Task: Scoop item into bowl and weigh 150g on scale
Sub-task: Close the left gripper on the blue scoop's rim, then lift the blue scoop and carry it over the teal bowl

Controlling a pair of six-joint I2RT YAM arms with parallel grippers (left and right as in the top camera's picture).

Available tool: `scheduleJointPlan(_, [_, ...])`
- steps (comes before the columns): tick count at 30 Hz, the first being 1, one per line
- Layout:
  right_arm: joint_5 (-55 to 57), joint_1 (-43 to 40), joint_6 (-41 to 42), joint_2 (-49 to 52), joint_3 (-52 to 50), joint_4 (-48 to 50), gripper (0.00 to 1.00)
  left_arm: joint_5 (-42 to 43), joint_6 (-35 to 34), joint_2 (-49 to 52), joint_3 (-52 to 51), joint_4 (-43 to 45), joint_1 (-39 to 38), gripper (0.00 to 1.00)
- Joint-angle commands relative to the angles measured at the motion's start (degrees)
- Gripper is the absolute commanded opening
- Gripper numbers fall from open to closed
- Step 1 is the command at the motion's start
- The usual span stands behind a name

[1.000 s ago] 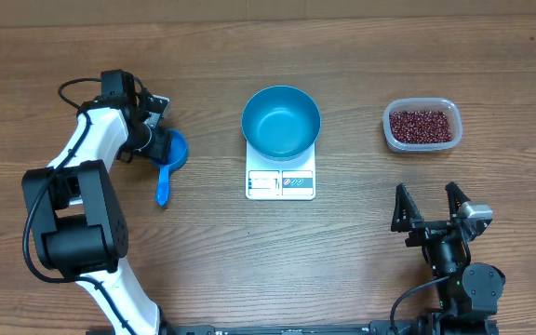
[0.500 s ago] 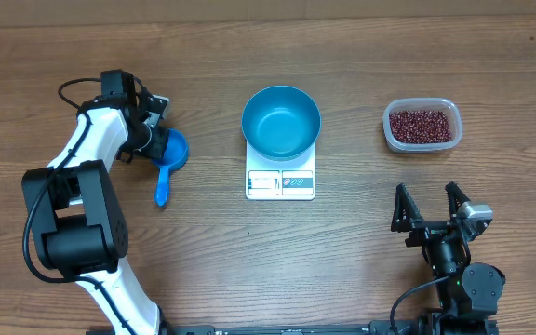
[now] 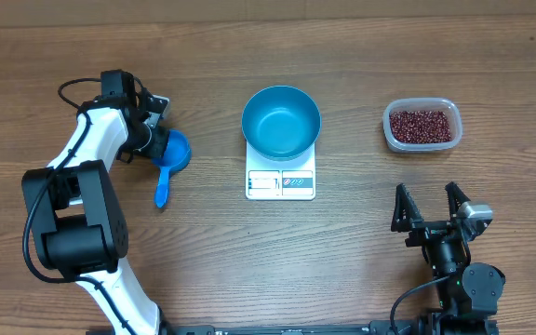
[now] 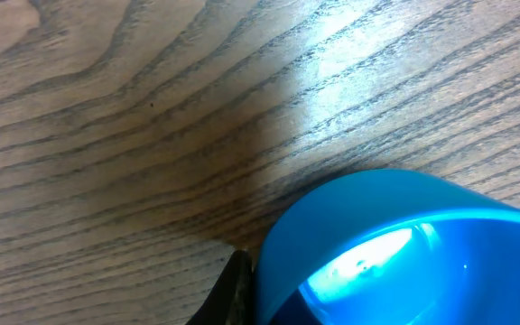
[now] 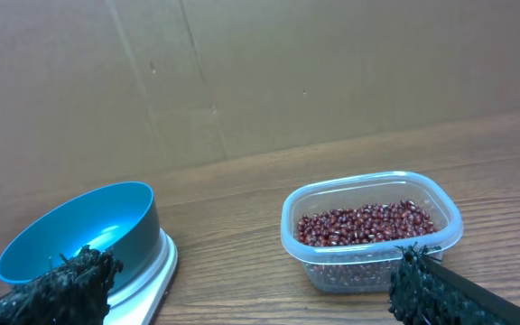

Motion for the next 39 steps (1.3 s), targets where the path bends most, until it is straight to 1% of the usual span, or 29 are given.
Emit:
scheduleJointPlan(1, [0.57,0.0,-0.5,-0.52,-0.61,0.15,1.0,1.01,-1.62,0.83,-0.59,-0.55,0.24,0.04])
scheduleJointPlan(5, [0.57,0.0,-0.5,-0.52,-0.61,0.15,1.0,1.01,-5.44,0.81,-0.46,-1.05,0.24,0.04])
scheduleJointPlan(9, [0.57,0.0,-0.5,-0.52,-0.61,0.15,1.0,0.98,-5.99,0.81,0.94,-3.28,0.24,0.04])
scheduleJointPlan(18, [0.57,0.0,-0.5,-0.52,-0.61,0.15,1.0,1.01,-6.27,0.7,13.22,-15.5,0.22,0.04])
scheduleJointPlan(23, [0.57,0.0,-0.5,-0.52,-0.61,0.15,1.0,1.01,-9.55,0.7,21.66,-22.27,0.22,0.04])
scheduleJointPlan(27, [0.57,0.0,-0.5,-0.52,-0.61,0.15,1.0,1.57,-15.32,0.7,27.69,-27.26,0.22,0.04])
scheduleJointPlan(30, [0.57,0.0,-0.5,-0.52,-0.61,0.15,1.0,5.11,-19.45,0.7,31.23,-30.1,0.22,0.04])
scheduleJointPlan(32, [0.57,0.0,-0.5,-0.52,-0.61,0.15,1.0,7.5,-23.85,0.7,33.31,-31.98,0.22,0.04])
scheduleJointPlan(34, [0.57,0.0,-0.5,-0.52,-0.61,0.15,1.0,9.11,-29.75,0.7,35.01,-33.73,0.22,0.04])
scheduleJointPlan(39, [0.57,0.0,-0.5,-0.52,-0.61,0.15,1.0,9.84,-48.94,0.7,36.22,-37.59,0.22,0.04])
